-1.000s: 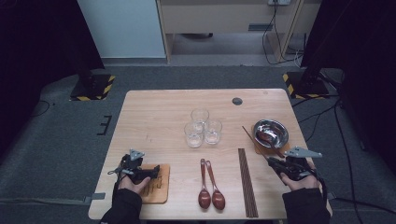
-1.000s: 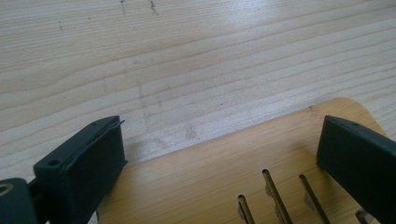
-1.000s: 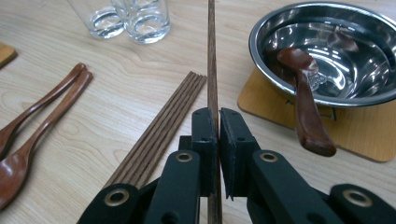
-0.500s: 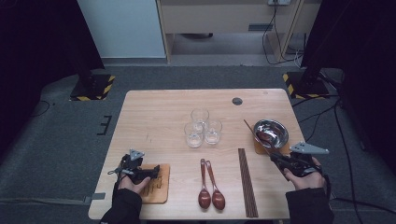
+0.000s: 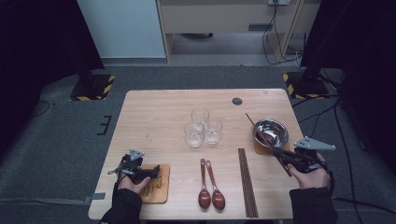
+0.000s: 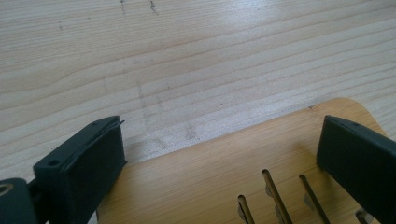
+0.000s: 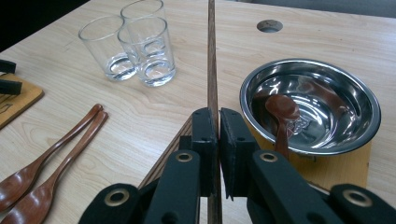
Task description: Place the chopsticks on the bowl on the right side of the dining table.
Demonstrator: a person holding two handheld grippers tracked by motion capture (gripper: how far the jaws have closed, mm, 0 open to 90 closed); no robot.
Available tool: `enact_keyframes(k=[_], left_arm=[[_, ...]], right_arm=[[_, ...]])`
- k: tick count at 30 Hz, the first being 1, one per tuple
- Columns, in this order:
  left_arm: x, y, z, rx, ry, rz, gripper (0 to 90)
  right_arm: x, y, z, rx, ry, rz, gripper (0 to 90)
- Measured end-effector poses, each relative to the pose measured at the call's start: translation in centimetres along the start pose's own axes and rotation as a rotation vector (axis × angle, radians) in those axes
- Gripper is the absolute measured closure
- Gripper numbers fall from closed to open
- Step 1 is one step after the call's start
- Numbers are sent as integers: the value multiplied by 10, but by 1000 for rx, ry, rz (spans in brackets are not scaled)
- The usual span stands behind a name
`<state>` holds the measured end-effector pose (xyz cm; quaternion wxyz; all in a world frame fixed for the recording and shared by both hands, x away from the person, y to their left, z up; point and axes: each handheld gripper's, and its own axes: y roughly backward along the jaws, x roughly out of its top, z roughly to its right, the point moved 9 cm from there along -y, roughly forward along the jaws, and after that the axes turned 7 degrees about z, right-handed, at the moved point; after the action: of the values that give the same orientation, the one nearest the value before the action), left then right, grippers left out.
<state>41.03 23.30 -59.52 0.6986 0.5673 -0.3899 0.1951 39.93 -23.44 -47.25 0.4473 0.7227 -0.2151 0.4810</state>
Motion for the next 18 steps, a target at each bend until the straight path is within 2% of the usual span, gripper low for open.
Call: enact_keyframes(k=[18], left_arm=[[0,0,0,-1,0,0,0]], right_arm=[[15,-2,19,8,9,30,851]])
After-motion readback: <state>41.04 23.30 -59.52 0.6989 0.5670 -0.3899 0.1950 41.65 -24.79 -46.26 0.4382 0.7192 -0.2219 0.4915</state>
